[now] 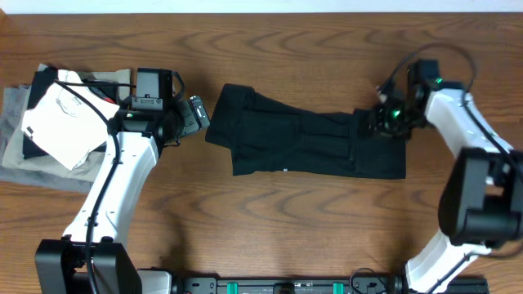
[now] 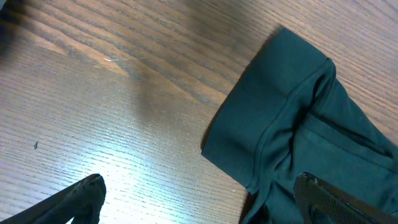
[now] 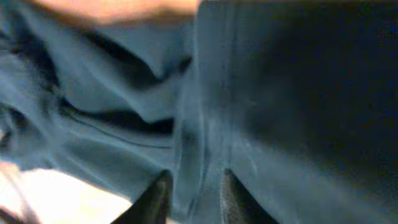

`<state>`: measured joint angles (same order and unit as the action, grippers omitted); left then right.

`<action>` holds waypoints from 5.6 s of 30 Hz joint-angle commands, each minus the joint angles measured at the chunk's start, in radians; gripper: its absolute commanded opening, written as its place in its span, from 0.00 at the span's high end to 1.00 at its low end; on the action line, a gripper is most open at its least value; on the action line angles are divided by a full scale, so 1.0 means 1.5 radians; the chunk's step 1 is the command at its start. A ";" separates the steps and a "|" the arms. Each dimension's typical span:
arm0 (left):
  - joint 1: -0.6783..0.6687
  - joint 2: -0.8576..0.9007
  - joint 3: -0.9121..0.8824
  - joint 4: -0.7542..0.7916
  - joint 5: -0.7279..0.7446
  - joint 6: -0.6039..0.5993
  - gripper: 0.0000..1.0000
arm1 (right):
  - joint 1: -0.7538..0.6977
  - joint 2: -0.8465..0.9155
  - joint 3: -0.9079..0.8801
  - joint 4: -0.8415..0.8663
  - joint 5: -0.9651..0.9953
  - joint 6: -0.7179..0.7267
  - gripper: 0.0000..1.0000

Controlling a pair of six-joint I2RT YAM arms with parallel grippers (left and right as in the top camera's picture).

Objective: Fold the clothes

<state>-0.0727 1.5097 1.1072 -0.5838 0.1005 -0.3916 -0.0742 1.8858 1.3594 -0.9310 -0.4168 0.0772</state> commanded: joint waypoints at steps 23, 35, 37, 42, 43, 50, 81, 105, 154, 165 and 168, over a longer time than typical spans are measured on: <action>0.004 0.000 -0.009 -0.010 -0.008 0.004 0.02 | -0.253 -0.034 -0.127 0.053 -0.041 -0.163 0.46; 0.004 0.000 -0.009 -0.011 -0.008 0.004 0.02 | -0.251 0.087 -0.138 0.068 -0.143 -0.163 0.46; 0.004 0.000 -0.009 -0.011 -0.008 0.004 0.02 | -0.251 0.107 -0.138 0.070 -0.153 -0.162 0.47; 0.004 0.000 -0.009 -0.011 -0.008 0.004 0.02 | -0.243 0.152 -0.139 0.078 -0.159 -0.162 0.50; 0.004 0.000 -0.009 -0.012 -0.008 0.004 0.02 | -0.243 0.159 -0.139 0.081 -0.159 -0.162 0.53; 0.004 0.000 -0.009 -0.015 -0.008 0.004 0.02 | -0.244 0.164 -0.138 0.103 -0.146 -0.129 0.97; 0.004 0.000 -0.009 -0.012 -0.008 0.004 0.02 | -0.216 -0.079 -0.021 -0.107 0.310 0.028 0.99; 0.004 0.000 -0.009 -0.012 -0.008 0.004 0.02 | 0.041 -0.079 -0.022 -0.110 0.290 0.060 0.99; 0.004 0.000 -0.009 -0.012 -0.008 0.004 0.02 | 0.113 -0.078 -0.202 0.002 0.045 0.096 0.99; 0.004 0.000 -0.009 -0.012 -0.008 0.004 0.02 | 0.121 -0.094 -0.140 -0.001 0.062 0.107 0.99; 0.004 0.000 -0.013 -0.012 -0.008 0.004 0.02 | 0.106 -0.124 -0.061 -0.080 0.144 0.107 0.99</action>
<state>-0.0727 1.5097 1.1053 -0.6010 0.1005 -0.3916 0.1074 1.7767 1.1542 -0.9970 -0.3111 0.2276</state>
